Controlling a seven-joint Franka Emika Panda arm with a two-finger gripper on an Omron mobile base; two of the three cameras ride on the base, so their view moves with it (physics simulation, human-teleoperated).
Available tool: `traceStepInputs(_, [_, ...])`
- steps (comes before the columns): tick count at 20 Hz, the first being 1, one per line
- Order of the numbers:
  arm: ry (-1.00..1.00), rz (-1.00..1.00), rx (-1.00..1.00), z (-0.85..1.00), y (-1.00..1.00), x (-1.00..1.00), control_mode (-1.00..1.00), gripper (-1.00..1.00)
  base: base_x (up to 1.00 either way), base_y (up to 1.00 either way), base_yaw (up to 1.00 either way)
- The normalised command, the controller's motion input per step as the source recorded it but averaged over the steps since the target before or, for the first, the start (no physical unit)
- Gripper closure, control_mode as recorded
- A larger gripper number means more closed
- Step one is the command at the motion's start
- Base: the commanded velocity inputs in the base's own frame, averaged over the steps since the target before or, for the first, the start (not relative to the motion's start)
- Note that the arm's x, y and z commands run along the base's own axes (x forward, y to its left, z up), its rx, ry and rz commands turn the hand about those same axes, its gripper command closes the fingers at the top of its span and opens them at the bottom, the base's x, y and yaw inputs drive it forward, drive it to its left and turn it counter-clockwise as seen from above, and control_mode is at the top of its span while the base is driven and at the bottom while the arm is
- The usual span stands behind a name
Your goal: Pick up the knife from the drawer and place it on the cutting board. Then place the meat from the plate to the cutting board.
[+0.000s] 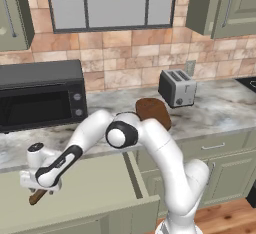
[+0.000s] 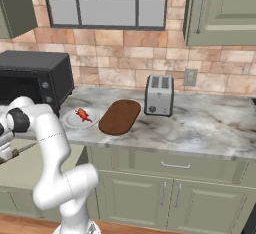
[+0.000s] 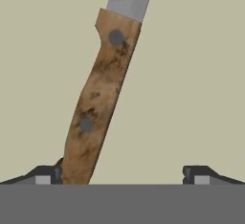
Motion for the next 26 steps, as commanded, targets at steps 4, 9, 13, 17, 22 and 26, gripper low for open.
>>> traceStepInputs(4, [0.0, -0.01, -0.03, -0.2, 0.1, 0.12, -1.0, -1.0, 0.0, 0.0, 0.0])
traceStepInputs(9, [0.0, -0.02, -0.04, -0.17, 0.17, 0.16, -1.0, -1.0, 0.0, 0.0, 0.0])
traceStepInputs(13, [0.0, -0.01, -0.04, -0.2, 0.12, 0.16, -1.0, -1.0, 0.0, 0.0, 0.0])
traceStepInputs(17, [0.0, 0.0, -0.01, -0.13, 0.16, 0.1, -1.0, -1.0, 0.0, 0.0, 0.0])
traceStepInputs(22, [0.0, 0.0, 0.0, -0.07, 0.11, 0.06, -1.0, -1.0, 0.0, 0.0, 0.0])
traceStepInputs(26, [0.0, 0.0, 0.0, -0.01, 0.0, 0.02, -1.0, -1.0, 0.0, 0.0, 0.0])
